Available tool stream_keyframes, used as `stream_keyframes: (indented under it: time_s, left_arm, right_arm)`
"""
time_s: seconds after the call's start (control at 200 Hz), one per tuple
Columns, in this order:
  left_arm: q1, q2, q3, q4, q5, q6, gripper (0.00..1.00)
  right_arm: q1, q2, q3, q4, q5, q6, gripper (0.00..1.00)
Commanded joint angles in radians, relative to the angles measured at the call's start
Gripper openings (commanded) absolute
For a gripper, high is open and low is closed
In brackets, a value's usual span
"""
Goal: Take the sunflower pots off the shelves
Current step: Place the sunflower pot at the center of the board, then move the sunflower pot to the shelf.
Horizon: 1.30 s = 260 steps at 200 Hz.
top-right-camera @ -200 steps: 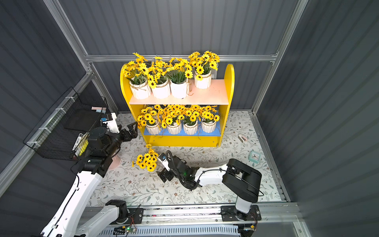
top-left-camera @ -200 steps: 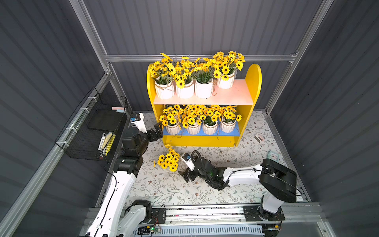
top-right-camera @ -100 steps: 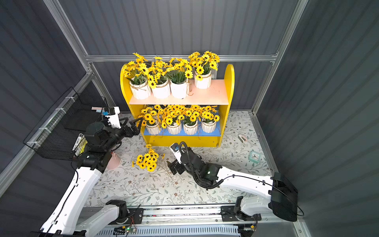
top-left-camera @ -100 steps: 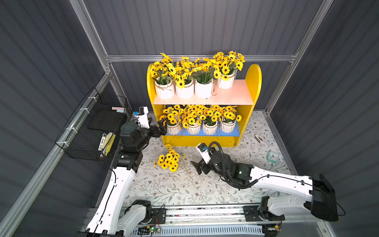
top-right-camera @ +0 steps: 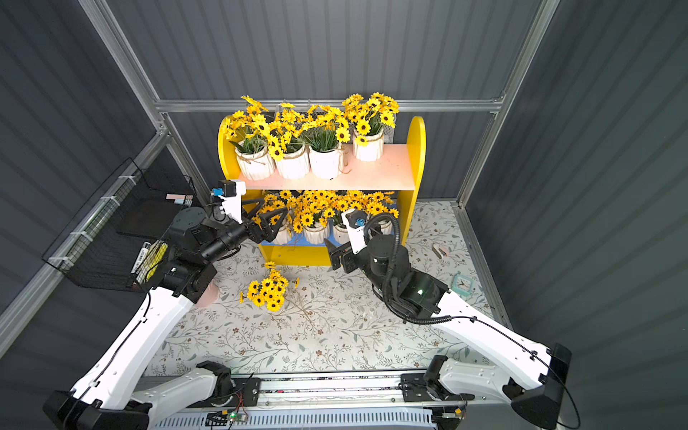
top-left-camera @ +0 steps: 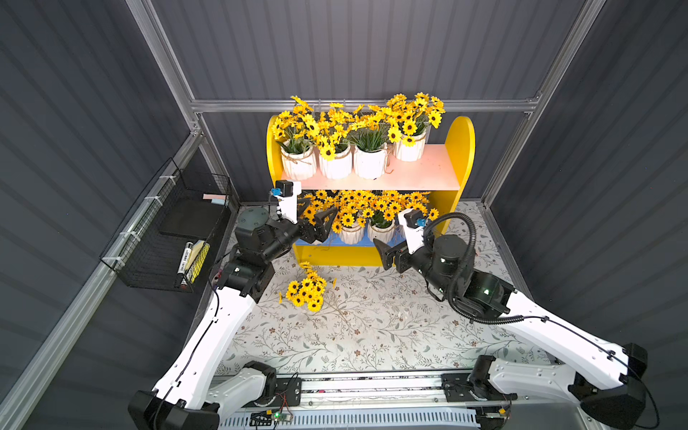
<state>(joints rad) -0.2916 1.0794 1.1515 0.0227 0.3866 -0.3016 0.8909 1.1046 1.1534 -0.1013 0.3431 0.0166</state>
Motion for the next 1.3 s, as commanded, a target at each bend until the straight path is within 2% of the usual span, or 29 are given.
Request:
stream_keyframes:
  time_s: [0.0,0.28,0.405,0.67,0.795,0.971,1.111,1.296]
  left_arm:
    - [0.001,-0.051,-0.045,0.089,0.069,0.05,0.99]
    - [0.002,-0.063,-0.072,0.052,0.061,0.115,1.0]
    - [0.002,-0.083,-0.091,0.06,0.029,0.127,0.99]
    - [0.002,-0.086,-0.101,0.069,0.027,0.121,0.99]
    - [0.002,-0.084,-0.104,0.069,0.028,0.12,0.99]
    - [0.002,-0.082,-0.104,0.069,0.028,0.123,1.0]
    - [0.002,-0.082,-0.106,0.069,0.026,0.125,0.99]
    - [0.002,-0.079,-0.106,0.067,0.025,0.127,0.99]
  right_arm:
    - [-0.047,0.021,0.081,-0.02,-0.014,-0.034,0.99]
    - [-0.191,0.193,0.332,-0.03,0.001,-0.036,0.99]
    - [-0.265,0.273,0.461,-0.064,-0.029,-0.019,0.99]
    - [-0.4,0.386,0.617,-0.109,-0.206,0.054,0.99]
    - [-0.432,0.431,0.663,-0.104,-0.263,0.054,0.99]
    - [-0.459,0.52,0.78,-0.133,-0.281,0.031,0.99]
    - [-0.464,0.589,0.857,-0.142,-0.217,0.012,0.99]
    - [-0.471,0.658,0.952,-0.193,-0.206,-0.006,0.99]
